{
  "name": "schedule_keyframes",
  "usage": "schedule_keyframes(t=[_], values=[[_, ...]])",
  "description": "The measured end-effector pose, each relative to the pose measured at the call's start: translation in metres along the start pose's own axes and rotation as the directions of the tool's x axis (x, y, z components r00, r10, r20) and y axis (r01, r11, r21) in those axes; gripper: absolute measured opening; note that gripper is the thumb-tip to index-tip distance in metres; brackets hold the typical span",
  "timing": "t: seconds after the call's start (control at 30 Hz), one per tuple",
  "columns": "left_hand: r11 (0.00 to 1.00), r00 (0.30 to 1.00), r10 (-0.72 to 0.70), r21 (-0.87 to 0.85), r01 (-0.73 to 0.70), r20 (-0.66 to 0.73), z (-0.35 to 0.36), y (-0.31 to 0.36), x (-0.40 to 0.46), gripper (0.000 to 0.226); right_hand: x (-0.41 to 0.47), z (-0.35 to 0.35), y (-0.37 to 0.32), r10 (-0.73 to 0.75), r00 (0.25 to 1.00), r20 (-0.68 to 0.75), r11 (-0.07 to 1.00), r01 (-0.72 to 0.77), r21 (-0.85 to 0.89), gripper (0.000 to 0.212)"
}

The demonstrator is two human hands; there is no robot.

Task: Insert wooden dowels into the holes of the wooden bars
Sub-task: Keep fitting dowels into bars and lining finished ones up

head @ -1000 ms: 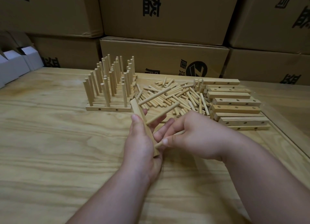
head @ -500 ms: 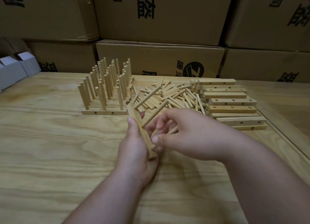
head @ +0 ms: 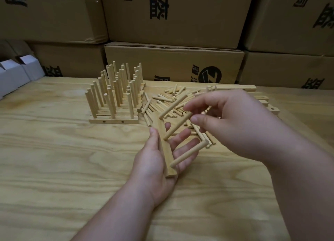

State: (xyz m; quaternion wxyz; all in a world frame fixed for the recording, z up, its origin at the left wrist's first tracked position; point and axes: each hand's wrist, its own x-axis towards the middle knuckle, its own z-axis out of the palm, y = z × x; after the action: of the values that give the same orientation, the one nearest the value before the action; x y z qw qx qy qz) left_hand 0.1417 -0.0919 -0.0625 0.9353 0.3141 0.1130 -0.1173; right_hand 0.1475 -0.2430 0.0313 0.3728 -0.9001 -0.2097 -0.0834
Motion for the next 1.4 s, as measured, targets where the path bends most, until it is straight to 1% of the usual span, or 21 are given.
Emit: schedule_keyframes(t=[0.07,0.17,0.23,0.3,0.33,0.4,0.47,0.57,0.6,0.7,0.73,0.8,0.93,1.07,1.17,1.3,1.4], values=[[0.998,0.998,-0.051,-0.020,0.052,0.039,-0.001,0.002,-0.001,0.057,-0.001,-0.002,-0.002,-0.013,1.000,-0.007,0.999,0.012,-0.038,0.019],[0.987,0.984,-0.146,-0.050,0.152,0.106,-0.005,0.005,-0.002,0.075,0.000,-0.005,-0.008,-0.036,0.999,-0.021,0.997,0.034,-0.064,0.020],[0.980,0.976,-0.178,-0.062,0.187,0.126,-0.007,0.005,-0.001,0.084,0.003,-0.007,-0.016,-0.061,0.998,-0.010,0.990,0.060,-0.131,0.018],[0.977,0.974,-0.193,-0.069,0.202,0.116,-0.009,0.005,0.001,0.089,0.009,-0.014,-0.027,-0.080,0.996,0.041,0.971,0.087,-0.222,0.007],[0.977,0.976,-0.195,-0.071,0.203,0.101,-0.010,0.005,0.003,0.090,0.012,-0.018,-0.034,-0.095,0.993,0.070,0.955,0.111,-0.275,0.008],[0.975,0.978,-0.199,-0.086,0.204,0.066,-0.011,0.005,0.005,0.087,0.022,-0.028,-0.049,-0.139,0.981,0.134,0.909,0.180,-0.376,0.017],[0.975,0.979,-0.200,-0.094,0.203,0.037,-0.011,0.004,0.006,0.083,0.032,-0.037,-0.067,-0.166,0.965,0.201,0.841,0.245,-0.483,0.017],[0.973,0.977,-0.211,-0.093,0.212,0.020,-0.011,0.002,0.007,0.084,0.048,-0.044,-0.089,-0.148,0.943,0.299,0.776,0.298,-0.556,0.017],[0.974,0.977,-0.212,-0.079,0.212,0.017,-0.012,0.000,0.008,0.085,0.054,-0.045,-0.095,-0.140,0.937,0.320,0.771,0.306,-0.559,0.018],[0.980,0.981,-0.193,-0.048,0.191,-0.028,-0.013,0.000,0.011,0.073,0.073,-0.042,-0.109,-0.108,0.927,0.358,0.786,0.300,-0.540,0.022],[0.981,0.981,-0.188,-0.052,0.186,-0.042,-0.013,0.001,0.011,0.072,0.081,-0.039,-0.111,-0.095,0.924,0.369,0.798,0.293,-0.527,0.023],[0.983,0.982,-0.178,-0.063,0.174,-0.061,-0.014,0.001,0.011,0.074,0.097,-0.028,-0.112,-0.071,0.920,0.386,0.818,0.275,-0.505,0.024],[0.984,0.982,-0.168,-0.079,0.162,-0.081,-0.014,0.002,0.010,0.073,0.127,0.004,-0.104,-0.061,0.921,0.384,0.834,0.258,-0.488,0.013],[0.985,0.981,-0.169,-0.059,0.164,-0.092,-0.015,0.003,0.009,0.078,0.146,0.043,-0.095,-0.069,0.917,0.393,0.854,0.258,-0.452,0.011],[0.985,0.979,-0.172,-0.044,0.168,-0.107,-0.013,0.004,0.008,0.078,0.157,0.068,-0.091,-0.045,0.911,0.410,0.868,0.239,-0.435,0.011],[0.984,0.977,-0.179,-0.029,0.177,-0.116,-0.012,0.005,0.009,0.077,0.168,0.091,-0.085,-0.019,0.910,0.414,0.888,0.206,-0.411,0.010],[0.983,0.977,-0.184,-0.018,0.184,-0.107,-0.011,0.005,0.009,0.078,0.176,0.102,-0.080,-0.036,0.920,0.390,0.897,0.202,-0.393,0.009]])
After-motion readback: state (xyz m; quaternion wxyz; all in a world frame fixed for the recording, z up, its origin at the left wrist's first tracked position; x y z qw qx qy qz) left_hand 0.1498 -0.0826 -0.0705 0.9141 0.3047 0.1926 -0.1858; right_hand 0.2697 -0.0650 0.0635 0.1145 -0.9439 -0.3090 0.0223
